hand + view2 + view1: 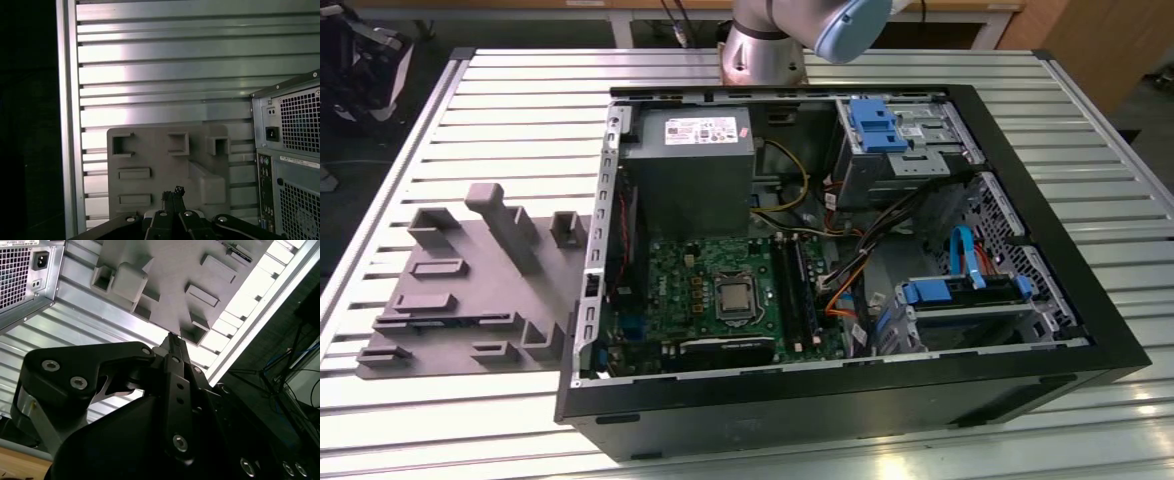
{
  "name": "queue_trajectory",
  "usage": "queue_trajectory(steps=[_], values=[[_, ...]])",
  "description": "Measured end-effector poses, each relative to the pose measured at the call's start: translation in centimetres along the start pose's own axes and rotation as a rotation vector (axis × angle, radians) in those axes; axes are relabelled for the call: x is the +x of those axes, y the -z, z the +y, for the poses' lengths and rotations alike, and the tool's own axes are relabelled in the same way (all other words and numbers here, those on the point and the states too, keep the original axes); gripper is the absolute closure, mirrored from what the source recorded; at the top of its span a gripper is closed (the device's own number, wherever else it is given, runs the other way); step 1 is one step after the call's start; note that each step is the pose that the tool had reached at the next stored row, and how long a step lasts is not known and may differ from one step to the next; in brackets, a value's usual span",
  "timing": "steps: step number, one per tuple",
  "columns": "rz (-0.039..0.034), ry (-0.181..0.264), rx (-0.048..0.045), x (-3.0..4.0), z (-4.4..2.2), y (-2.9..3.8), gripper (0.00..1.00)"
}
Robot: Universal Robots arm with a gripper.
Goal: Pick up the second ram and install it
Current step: 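Reach for the second ram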
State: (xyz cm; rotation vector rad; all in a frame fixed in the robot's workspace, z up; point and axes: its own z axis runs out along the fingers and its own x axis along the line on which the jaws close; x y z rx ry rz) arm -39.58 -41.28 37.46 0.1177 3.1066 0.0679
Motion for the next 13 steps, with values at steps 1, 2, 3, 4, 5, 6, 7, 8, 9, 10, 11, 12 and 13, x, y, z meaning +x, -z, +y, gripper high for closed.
queue_trajectory(steps=[1, 2, 3, 4, 5, 6, 7, 8, 9, 10, 11, 12, 13], values=[[0.0000, 0.000, 0.0001, 0.01, -0.02, -0.02, 0.89], [0.0000, 0.000, 0.0000, 0.03, -0.04, -0.05, 0.89], [0.0000, 0.000, 0.0000, 0.05, -0.06, -0.08, 0.89], [0.0000, 0.000, 0.0000, 0.06, -0.08, -0.11, 0.89], [0.0000, 0.000, 0.0000, 0.08, -0.10, -0.13, 0.89], [0.0000, 0.000, 0.0000, 0.09, -0.12, -0.15, 0.89], [0.0001, 0.000, 0.0001, 0.11, -0.14, -0.17, 0.89], [0.0001, 0.000, 0.0001, 0.13, -0.17, -0.19, 0.89], [0.0001, 0.000, 0.0001, 0.15, -0.19, -0.21, 0.89], [0.0001, 0.000, 0.0000, 0.17, -0.23, -0.24, 0.89], [0.0000, 0.000, 0.0000, 0.19, -0.26, -0.27, 0.89], [-0.0001, 0.000, -0.0001, 0.20, -0.28, -0.31, 0.89], [-0.0001, 0.000, 0.0000, 0.21, -0.31, -0.34, 0.89]])
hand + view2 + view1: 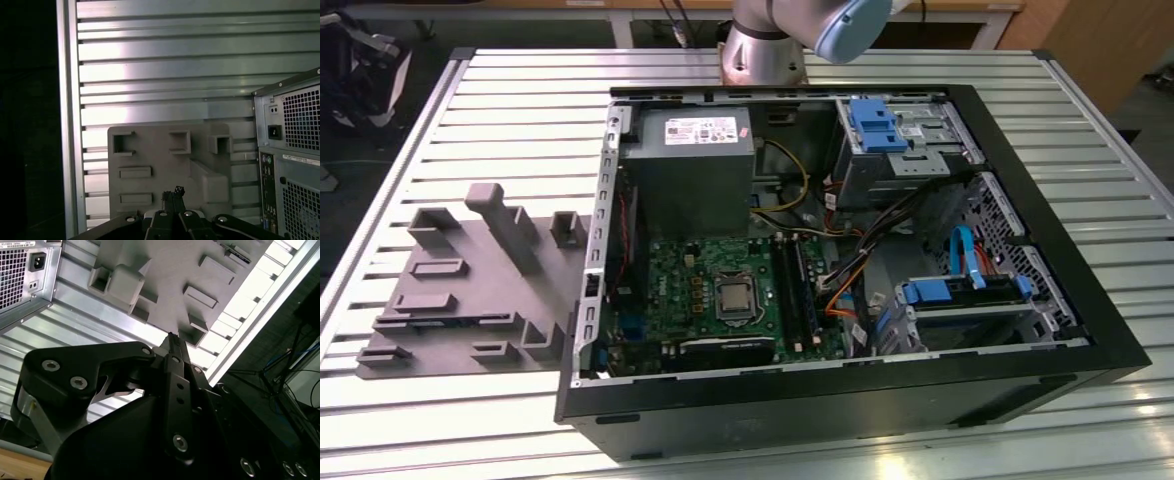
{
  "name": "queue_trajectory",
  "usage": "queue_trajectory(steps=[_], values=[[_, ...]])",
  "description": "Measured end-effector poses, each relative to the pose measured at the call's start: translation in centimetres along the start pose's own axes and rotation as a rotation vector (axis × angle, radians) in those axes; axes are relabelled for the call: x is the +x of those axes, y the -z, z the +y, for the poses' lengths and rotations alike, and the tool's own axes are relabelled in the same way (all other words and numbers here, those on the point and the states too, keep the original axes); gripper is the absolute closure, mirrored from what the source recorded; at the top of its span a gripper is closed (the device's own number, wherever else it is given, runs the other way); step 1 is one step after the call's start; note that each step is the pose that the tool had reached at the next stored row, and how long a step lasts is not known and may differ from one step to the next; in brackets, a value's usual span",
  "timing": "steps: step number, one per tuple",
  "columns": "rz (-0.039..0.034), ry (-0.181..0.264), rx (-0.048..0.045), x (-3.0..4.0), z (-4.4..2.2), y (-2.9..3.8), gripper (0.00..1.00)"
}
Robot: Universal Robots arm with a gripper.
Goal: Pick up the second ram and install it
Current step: 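Reach for the second ram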
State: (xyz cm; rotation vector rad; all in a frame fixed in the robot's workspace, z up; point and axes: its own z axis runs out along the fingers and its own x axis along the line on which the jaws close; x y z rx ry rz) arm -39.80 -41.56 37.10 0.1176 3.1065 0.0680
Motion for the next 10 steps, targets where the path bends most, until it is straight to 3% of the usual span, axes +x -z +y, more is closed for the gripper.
queue_trajectory(steps=[10], values=[[0.0000, 0.000, 0.0000, 0.01, -0.47, -0.33, 0.89]])
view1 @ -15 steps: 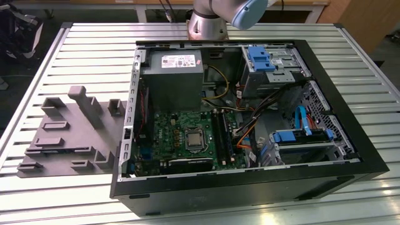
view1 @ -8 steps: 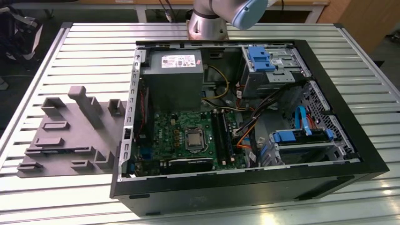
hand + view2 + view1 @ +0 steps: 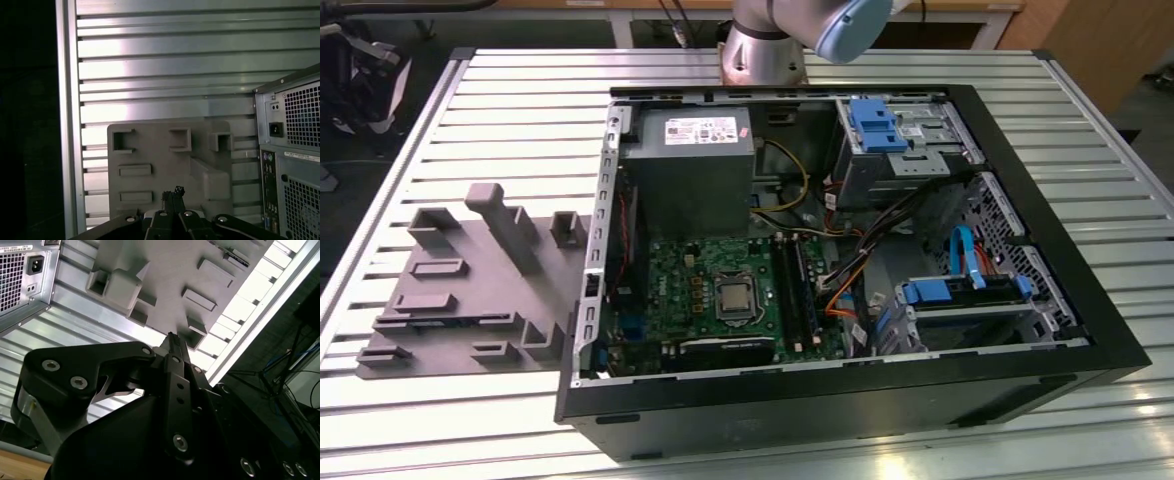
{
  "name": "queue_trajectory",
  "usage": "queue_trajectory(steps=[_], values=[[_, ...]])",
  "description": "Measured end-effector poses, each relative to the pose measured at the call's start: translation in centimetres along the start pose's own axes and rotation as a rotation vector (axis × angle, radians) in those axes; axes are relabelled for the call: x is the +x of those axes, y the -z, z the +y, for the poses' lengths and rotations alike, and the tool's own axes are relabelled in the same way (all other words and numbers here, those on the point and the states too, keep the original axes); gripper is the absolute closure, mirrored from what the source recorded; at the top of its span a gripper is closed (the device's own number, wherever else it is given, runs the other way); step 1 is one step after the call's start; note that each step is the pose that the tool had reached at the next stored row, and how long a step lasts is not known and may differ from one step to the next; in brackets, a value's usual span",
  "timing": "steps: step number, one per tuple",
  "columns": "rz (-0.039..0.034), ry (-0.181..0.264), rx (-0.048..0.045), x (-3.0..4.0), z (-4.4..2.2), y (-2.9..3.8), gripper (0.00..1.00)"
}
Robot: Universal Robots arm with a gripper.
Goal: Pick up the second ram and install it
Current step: 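Reach for the second ram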
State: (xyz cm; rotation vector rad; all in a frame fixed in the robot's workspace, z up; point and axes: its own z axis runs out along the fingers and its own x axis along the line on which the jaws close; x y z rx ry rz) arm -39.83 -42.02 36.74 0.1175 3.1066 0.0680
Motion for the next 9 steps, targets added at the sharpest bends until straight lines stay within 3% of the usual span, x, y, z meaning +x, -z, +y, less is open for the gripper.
queue_trajectory(steps=[9], values=[[0.0005, 0.000, 0.0001, -0.03, -0.54, -0.32, 0.89]])
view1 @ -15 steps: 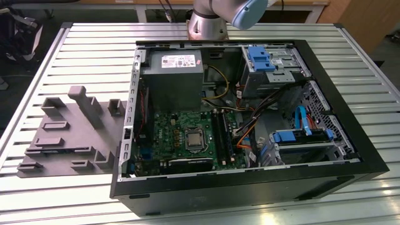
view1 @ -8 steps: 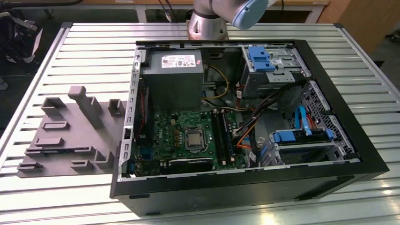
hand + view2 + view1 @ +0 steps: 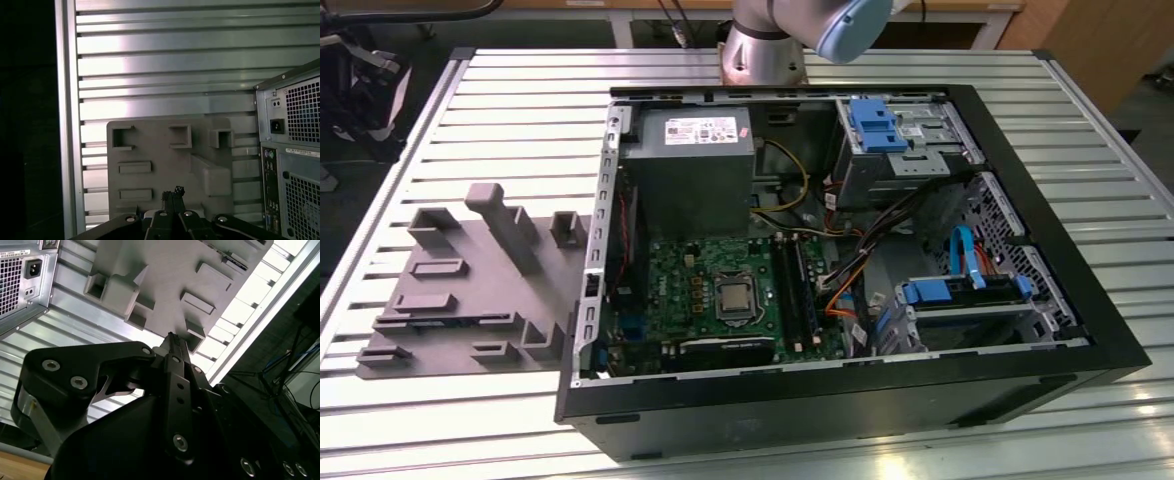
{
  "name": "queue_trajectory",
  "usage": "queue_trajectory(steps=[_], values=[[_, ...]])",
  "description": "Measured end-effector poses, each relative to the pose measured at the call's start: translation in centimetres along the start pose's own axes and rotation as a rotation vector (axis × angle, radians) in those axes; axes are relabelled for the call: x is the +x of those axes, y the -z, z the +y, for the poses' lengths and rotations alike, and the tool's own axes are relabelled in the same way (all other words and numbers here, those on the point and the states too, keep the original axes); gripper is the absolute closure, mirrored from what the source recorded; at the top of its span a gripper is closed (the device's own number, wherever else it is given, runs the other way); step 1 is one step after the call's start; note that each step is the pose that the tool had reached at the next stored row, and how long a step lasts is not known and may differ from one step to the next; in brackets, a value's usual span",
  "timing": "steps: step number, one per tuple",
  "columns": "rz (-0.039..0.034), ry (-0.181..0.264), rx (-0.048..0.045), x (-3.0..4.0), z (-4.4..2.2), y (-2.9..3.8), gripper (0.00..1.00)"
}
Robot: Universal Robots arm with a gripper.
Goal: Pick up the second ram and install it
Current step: 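Reach for the second ram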
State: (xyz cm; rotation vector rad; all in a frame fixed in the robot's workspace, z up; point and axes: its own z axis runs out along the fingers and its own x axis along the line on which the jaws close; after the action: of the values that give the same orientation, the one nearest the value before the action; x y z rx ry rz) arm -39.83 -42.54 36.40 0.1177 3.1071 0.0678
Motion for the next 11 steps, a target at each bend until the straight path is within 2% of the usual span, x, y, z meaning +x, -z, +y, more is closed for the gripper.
queue_trajectory(steps=[11], values=[[0.0017, 0.000, 0.0001, -0.03, -0.73, -0.52, 0.89]])
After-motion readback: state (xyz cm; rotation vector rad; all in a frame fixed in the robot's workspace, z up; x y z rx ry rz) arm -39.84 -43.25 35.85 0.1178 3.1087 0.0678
